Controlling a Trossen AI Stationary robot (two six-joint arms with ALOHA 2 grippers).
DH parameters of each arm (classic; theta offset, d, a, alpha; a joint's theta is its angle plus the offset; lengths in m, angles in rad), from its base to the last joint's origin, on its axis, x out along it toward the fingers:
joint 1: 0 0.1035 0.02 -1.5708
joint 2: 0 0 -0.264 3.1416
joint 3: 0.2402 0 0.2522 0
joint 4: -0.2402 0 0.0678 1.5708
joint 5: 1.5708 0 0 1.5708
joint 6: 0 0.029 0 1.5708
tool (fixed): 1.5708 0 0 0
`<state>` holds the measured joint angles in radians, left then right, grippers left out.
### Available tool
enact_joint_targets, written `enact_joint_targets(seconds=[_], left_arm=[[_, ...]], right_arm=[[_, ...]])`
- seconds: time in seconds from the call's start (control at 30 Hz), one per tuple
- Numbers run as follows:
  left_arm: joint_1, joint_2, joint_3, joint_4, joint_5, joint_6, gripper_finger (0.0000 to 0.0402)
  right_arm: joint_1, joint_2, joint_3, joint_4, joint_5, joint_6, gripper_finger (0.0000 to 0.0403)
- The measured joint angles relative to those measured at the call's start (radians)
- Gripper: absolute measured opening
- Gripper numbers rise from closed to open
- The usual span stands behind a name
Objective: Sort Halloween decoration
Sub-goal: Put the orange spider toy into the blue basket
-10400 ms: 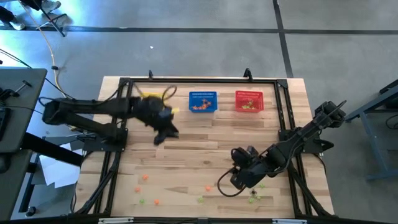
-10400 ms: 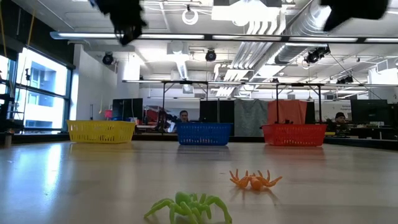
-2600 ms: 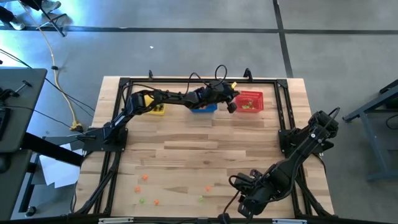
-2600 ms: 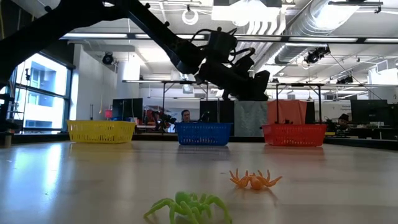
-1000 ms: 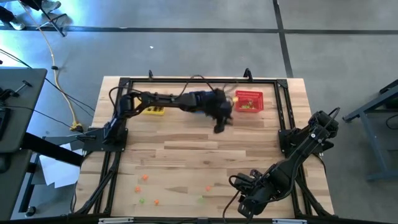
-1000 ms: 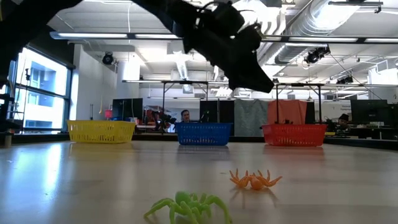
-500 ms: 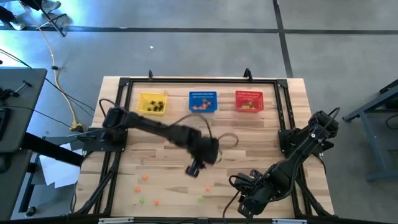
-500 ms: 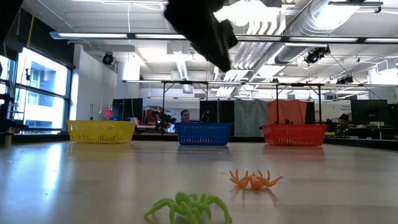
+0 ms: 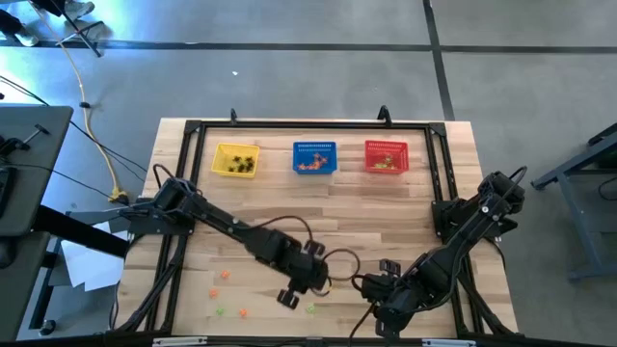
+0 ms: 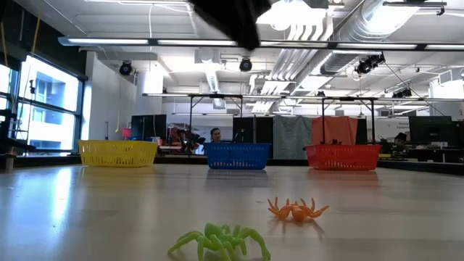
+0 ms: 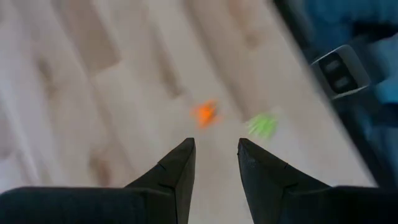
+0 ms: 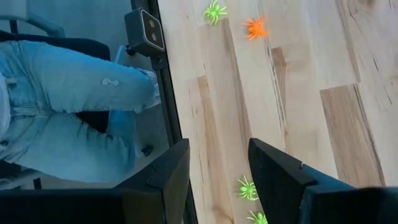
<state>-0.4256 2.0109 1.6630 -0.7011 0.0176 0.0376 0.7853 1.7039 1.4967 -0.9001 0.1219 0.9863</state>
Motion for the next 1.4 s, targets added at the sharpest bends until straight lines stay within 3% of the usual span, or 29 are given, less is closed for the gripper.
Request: enact_joint_targets(seconds=[0.4,0.57,0.8,1.13,1.4], left_arm=[[-0.061,0.020,0.000,0.245,0.001,0.013,0.0107],[-0.050,0.088,0.001,0.205,-0.143,-0.026,0.0110],[-0.032,0.195,0.001,0.232,-0.137,-0.051,0.0124],[-0.027,0.241,0.000,0.219,-0.135,-0.139,0.0168],[-0.027,0.266,0.005,0.225,-0.119,-0.195,0.0175]], right_arm=[[0.000,0.000,0.000,0.000,-0.001,0.000,0.0160],[0.000,0.000,0.000,0.001,-0.001,0.000,0.0160],[0.000,0.000,0.000,0.005,-0.003,0.000,0.0160],[0.000,0.000,0.000,0.009,-0.002,0.000,0.0160],[0.000,0.000,0.000,0.009,-0.002,0.000,0.0160]])
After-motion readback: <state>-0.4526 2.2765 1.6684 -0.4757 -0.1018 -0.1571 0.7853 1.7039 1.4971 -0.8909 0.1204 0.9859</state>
